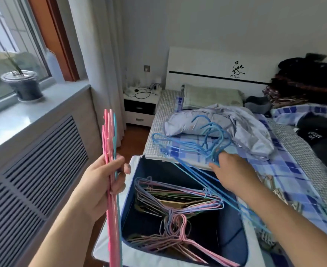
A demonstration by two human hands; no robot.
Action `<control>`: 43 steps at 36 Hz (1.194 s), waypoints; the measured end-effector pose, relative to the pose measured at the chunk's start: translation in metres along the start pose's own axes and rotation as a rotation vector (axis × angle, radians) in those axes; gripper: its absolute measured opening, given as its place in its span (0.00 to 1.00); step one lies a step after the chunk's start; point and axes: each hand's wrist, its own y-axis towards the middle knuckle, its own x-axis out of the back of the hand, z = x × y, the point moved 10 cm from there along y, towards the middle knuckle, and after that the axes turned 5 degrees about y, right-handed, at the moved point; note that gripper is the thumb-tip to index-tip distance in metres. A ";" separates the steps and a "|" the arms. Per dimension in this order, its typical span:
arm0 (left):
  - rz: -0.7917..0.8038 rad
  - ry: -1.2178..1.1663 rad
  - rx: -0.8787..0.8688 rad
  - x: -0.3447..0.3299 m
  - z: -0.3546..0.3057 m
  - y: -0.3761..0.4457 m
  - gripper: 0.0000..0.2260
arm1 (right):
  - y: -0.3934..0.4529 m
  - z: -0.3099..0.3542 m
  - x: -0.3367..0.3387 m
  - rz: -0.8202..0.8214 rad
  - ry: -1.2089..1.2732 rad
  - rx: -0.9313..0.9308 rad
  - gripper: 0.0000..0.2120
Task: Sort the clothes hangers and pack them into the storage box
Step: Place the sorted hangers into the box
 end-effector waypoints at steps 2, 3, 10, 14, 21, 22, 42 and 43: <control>-0.026 0.032 -0.026 -0.003 -0.005 0.004 0.02 | 0.003 -0.002 0.009 -0.092 -0.034 0.009 0.11; -0.041 0.043 -0.035 -0.004 -0.007 0.005 0.02 | 0.003 -0.002 0.013 -0.129 -0.047 0.017 0.08; -0.060 0.010 -0.043 0.002 -0.006 0.008 0.02 | -0.014 -0.007 0.056 -0.405 0.017 0.090 0.02; -0.083 0.019 -0.030 -0.011 0.003 0.013 0.04 | 0.011 0.020 0.014 -0.240 0.135 0.091 0.08; -0.135 0.045 -0.053 0.009 -0.001 0.001 0.04 | 0.002 0.009 0.007 -0.354 0.136 0.023 0.07; -0.147 0.045 -0.058 0.014 -0.001 0.000 0.04 | 0.007 0.010 0.002 -0.322 0.133 0.023 0.08; -0.307 0.062 0.044 0.051 0.032 -0.027 0.04 | 0.035 -0.059 -0.168 0.137 0.675 -0.546 0.17; -0.307 0.060 0.047 0.052 0.034 -0.027 0.04 | 0.033 -0.067 -0.186 0.172 0.669 -0.562 0.18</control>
